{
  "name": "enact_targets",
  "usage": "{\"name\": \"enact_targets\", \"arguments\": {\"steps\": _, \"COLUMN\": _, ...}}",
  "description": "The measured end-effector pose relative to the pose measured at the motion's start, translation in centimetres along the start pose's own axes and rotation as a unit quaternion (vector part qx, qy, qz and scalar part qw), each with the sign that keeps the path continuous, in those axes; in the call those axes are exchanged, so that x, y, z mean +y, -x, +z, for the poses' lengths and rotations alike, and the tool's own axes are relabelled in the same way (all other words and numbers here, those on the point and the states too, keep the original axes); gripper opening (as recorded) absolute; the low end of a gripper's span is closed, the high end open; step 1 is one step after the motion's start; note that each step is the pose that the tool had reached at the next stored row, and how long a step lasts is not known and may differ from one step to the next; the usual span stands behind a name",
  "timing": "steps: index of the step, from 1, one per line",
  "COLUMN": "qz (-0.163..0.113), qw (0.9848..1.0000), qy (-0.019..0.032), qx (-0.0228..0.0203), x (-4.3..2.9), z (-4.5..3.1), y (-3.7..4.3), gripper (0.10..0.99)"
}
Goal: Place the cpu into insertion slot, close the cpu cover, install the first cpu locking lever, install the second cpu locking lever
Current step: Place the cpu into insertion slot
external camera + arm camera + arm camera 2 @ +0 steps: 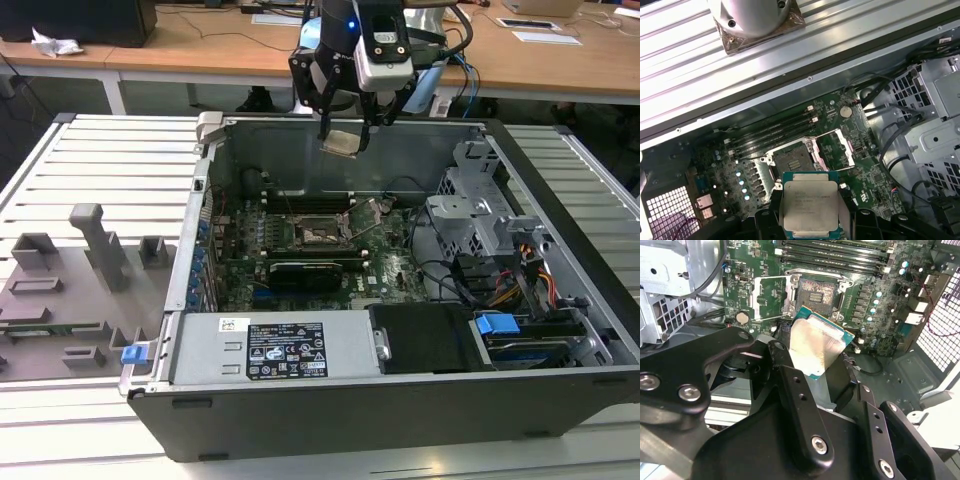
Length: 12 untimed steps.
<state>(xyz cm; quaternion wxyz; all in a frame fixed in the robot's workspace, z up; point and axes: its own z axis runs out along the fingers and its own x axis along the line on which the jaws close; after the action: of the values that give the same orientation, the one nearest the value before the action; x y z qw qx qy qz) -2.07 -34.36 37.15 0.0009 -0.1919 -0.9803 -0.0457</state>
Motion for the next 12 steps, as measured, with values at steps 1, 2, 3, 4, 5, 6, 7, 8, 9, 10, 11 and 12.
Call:
{"name": "enact_targets", "arguments": {"steps": 1, "qz": 0.001, "qw": 1.0000, "qy": 0.0000, "qx": -0.0001, "x": 0.00, "z": 0.00, "y": 0.00, "gripper": 0.525}}
{"name": "enact_targets", "arguments": {"steps": 2, "qz": 0.002, "qw": 1.0000, "qy": 0.0000, "qx": -0.0002, "x": 0.00, "z": 0.00, "y": 0.00, "gripper": 0.525}}
{"name": "enact_targets", "arguments": {"steps": 3, "qz": 0.003, "qw": 1.0000, "qy": 0.0000, "qx": -0.0003, "x": 0.00, "z": 0.00, "y": 0.00, "gripper": 0.525}}
{"name": "enact_targets", "arguments": {"steps": 4, "qz": 0.004, "qw": 1.0000, "qy": 0.0001, "qx": -0.0004, "x": 0.00, "z": 0.00, "y": 0.00, "gripper": 0.525}}
{"name": "enact_targets", "arguments": {"steps": 5, "qz": 0.005, "qw": 1.0000, "qy": 0.0001, "qx": -0.0005, "x": 0.00, "z": 0.00, "y": 0.00, "gripper": 0.525}}
{"name": "enact_targets", "arguments": {"steps": 6, "qz": 0.006, "qw": 1.0000, "qy": 0.0001, "qx": -0.0006, "x": 0.00, "z": 0.00, "y": 0.00, "gripper": 0.525}}
{"name": "enact_targets", "arguments": {"steps": 7, "qz": 0.007, "qw": 1.0000, "qy": 0.0001, "qx": -0.0006, "x": 0.00, "z": 0.00, "y": 0.00, "gripper": 0.525}}
{"name": "enact_targets", "arguments": {"steps": 8, "qz": 0.008, "qw": 1.0000, "qy": 0.0001, "qx": -0.0007, "x": 0.00, "z": 0.00, "y": 0.00, "gripper": 0.525}}
{"name": "enact_targets", "arguments": {"steps": 9, "qz": 0.010, "qw": 1.0000, "qy": 0.0002, "qx": -0.0009, "x": 0.00, "z": 0.00, "y": 0.00, "gripper": 0.525}}
{"name": "enact_targets", "arguments": {"steps": 10, "qz": 0.012, "qw": 0.9999, "qy": 0.0002, "qx": -0.0010, "x": 0.00, "z": 0.00, "y": 0.00, "gripper": 0.525}}
{"name": "enact_targets", "arguments": {"steps": 11, "qz": 0.013, "qw": 0.9999, "qy": 0.0003, "qx": -0.0012, "x": 0.00, "z": 0.00, "y": 0.00, "gripper": 0.525}}
{"name": "enact_targets", "arguments": {"steps": 12, "qz": 0.014, "qw": 0.9999, "qy": 0.0003, "qx": -0.0013, "x": 0.00, "z": 0.00, "y": 0.00, "gripper": 0.525}}
